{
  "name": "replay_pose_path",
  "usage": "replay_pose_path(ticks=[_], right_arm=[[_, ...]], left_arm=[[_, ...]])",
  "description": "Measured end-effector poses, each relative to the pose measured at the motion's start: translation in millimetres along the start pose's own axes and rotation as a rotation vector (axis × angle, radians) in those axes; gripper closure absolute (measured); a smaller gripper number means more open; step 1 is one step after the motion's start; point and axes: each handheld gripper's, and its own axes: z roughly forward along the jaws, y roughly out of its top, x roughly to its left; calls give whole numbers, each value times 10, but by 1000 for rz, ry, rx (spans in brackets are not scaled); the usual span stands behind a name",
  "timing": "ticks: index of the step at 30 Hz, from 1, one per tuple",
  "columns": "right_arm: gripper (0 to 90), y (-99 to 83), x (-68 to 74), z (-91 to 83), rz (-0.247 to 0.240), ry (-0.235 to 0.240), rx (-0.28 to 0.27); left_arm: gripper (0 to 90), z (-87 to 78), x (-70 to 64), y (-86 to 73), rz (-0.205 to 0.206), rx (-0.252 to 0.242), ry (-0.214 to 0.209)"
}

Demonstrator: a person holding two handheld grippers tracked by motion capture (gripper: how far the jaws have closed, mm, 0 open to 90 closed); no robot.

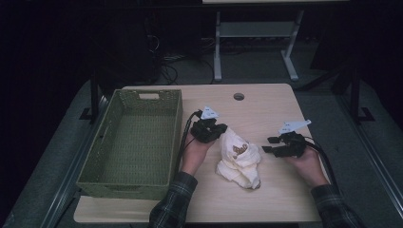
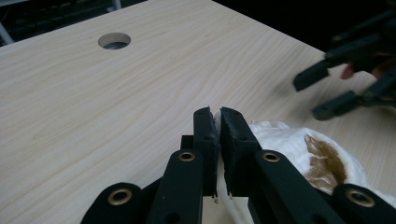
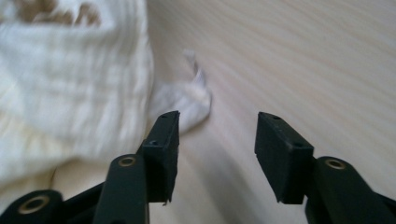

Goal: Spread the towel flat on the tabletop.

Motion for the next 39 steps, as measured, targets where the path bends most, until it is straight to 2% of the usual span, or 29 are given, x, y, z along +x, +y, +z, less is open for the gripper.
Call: replay_pose_path(ticks=[7, 14, 16, 17, 18, 19, 23, 25, 26, 27, 28, 30, 31, 35, 39], right_arm=[[650, 235, -43, 275, -31, 33, 30], [714, 253, -30, 460, -36, 66, 51], [749, 248, -27, 488, -36, 70, 58], [812, 236, -26, 517, -29, 81, 61], [812, 236, -26, 517, -29, 81, 61], [848, 237, -18, 503, -38, 70, 66], [864, 231, -41, 423, -40, 40, 65], [865, 216, -79, 329, -22, 21, 59], [865, 197, -118, 226, -4, -2, 59], [865, 197, -118, 226, -4, -2, 59], [865, 171, -155, 130, 7, -24, 61], [865, 138, -194, 40, 9, -52, 61], [865, 120, -206, 2, 26, -65, 63], [870, 45, -281, -110, 51, -127, 86], [873, -6, -339, -165, 73, -156, 92]], left_arm=[[846, 0, -10, 0, -2, -3, -5], [846, 18, -15, -6, -1, -2, -8], [846, 18, -18, -5, -2, -4, -8], [846, 6, -15, 1, 3, -2, -8], [847, 6, -15, 1, 3, -2, -8], [849, -3, -18, 4, -3, -13, -4], [851, -27, -8, 10, -3, -16, 5], [852, -37, -6, 11, -6, -20, 16], [853, -51, 2, 15, -3, -15, 35], [853, -51, 2, 15, -3, -15, 35], [854, -57, 15, 16, -8, -21, 45], [855, -53, 17, 16, -15, -26, 51], [855, -52, 27, 17, -11, -20, 64], [857, -34, 39, 11, -11, -15, 99], [859, -24, 65, 1, -17, -11, 127]])
